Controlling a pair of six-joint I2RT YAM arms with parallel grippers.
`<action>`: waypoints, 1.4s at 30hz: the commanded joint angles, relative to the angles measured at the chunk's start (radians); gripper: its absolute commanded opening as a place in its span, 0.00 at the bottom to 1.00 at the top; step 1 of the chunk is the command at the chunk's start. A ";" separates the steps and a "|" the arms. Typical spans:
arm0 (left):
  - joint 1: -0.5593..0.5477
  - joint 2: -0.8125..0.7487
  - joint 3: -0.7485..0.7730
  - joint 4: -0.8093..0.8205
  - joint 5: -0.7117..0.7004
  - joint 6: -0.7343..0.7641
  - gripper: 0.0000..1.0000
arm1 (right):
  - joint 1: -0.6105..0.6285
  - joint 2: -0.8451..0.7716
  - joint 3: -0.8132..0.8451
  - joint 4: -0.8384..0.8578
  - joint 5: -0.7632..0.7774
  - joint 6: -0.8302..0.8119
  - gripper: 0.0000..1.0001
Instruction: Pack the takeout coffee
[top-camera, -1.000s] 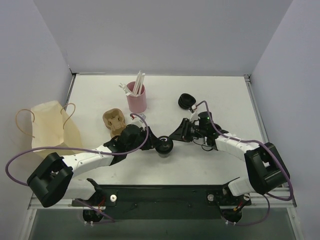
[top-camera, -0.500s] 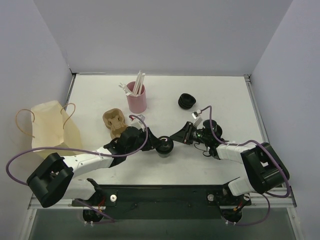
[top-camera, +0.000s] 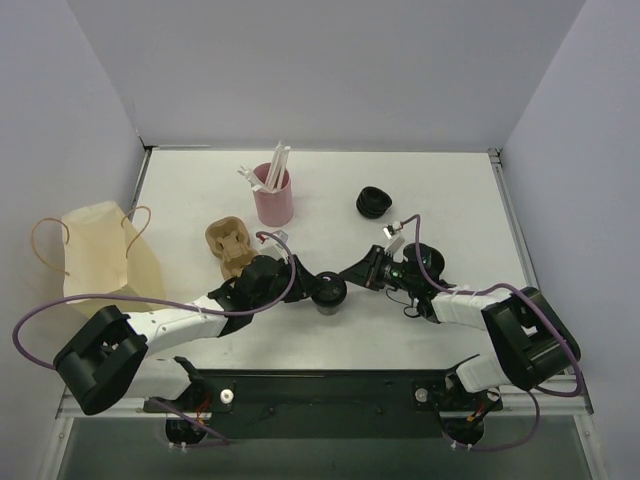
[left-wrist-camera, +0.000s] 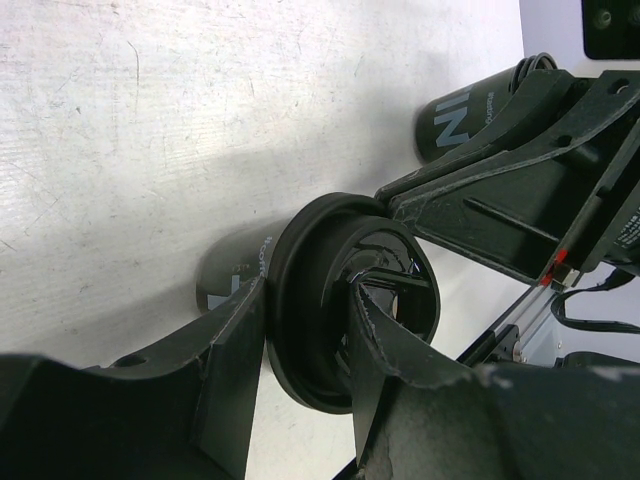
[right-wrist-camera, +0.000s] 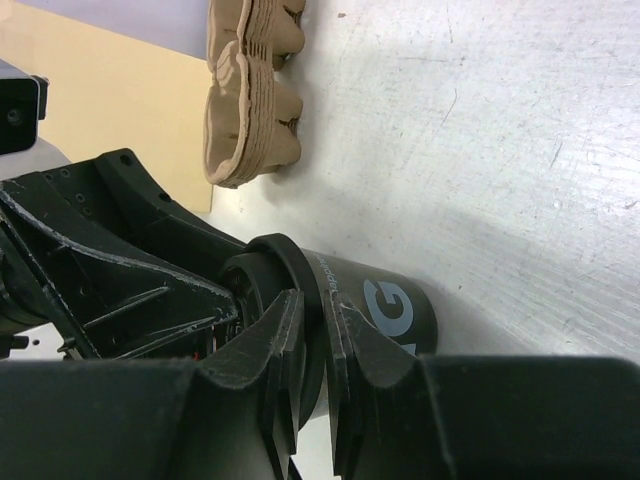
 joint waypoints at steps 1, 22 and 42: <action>-0.022 0.076 -0.098 -0.379 -0.052 0.036 0.40 | 0.046 0.065 -0.083 -0.332 0.098 -0.135 0.13; -0.046 0.063 -0.069 -0.425 -0.086 0.026 0.40 | -0.050 -0.243 0.252 -0.748 -0.040 -0.163 0.26; -0.055 0.082 -0.048 -0.426 -0.089 0.024 0.39 | 0.017 -0.266 0.136 -0.635 -0.028 -0.071 0.28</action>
